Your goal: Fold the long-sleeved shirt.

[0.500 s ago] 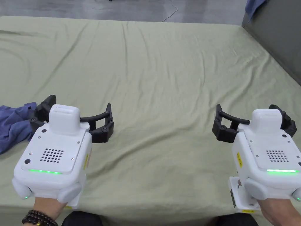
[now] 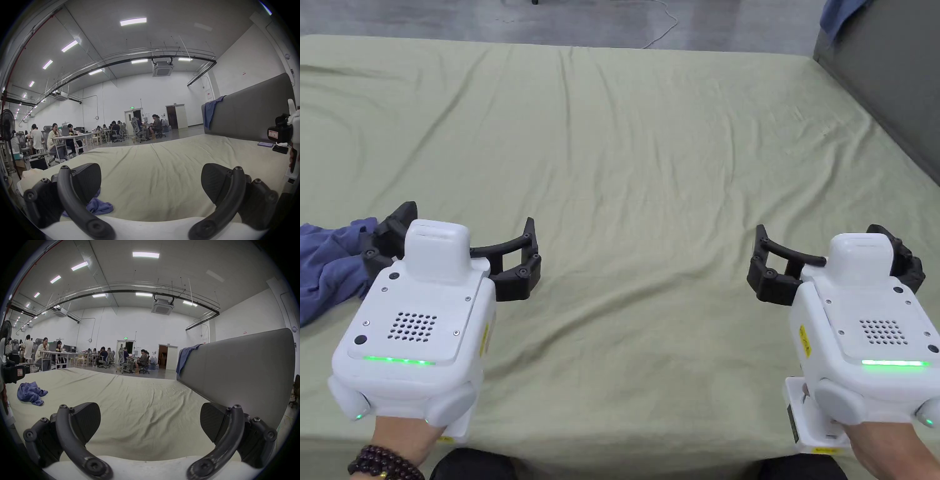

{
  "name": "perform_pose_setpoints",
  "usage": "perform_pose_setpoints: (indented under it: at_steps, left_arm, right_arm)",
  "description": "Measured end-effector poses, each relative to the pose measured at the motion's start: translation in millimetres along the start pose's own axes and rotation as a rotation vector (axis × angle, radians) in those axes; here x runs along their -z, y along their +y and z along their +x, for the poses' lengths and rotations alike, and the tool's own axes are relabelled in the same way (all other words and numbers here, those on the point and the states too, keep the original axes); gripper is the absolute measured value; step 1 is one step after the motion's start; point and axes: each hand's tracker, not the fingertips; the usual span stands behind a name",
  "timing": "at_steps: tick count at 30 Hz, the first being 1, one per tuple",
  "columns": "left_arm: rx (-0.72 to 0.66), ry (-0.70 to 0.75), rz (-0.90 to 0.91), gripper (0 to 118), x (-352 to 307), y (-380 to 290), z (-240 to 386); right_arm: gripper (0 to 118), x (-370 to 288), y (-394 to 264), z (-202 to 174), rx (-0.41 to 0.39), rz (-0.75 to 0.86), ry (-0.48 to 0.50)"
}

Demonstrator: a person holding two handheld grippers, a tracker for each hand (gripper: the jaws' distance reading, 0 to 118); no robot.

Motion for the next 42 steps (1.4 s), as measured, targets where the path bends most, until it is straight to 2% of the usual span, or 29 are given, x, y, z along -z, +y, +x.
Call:
perform_pose_setpoints:
  at_steps: [9,10,25,42]
  left_arm:
    - [-0.012,-0.028,-0.007,118,1.4,-1.5,-0.8]
    - [-0.012,-0.032,-0.012,118,1.9,-1.3,-1.1]
    - [-0.03,-0.009,-0.018,118,-0.2,2.9,-2.9]
    - [-0.02,0.019,-0.046,117,0.2,9.2,-4.3]
  right_arm:
    - [118,-0.3,-1.1,0.0,-0.001,0.003,0.008]
    - [118,0.5,-0.9,-0.7,-0.02,-0.016,0.006]
    - [118,0.0,-0.7,0.8,0.001,-0.007,-0.004]
    - [118,-2.2,1.7,-0.1,-0.022,0.001,-0.017]
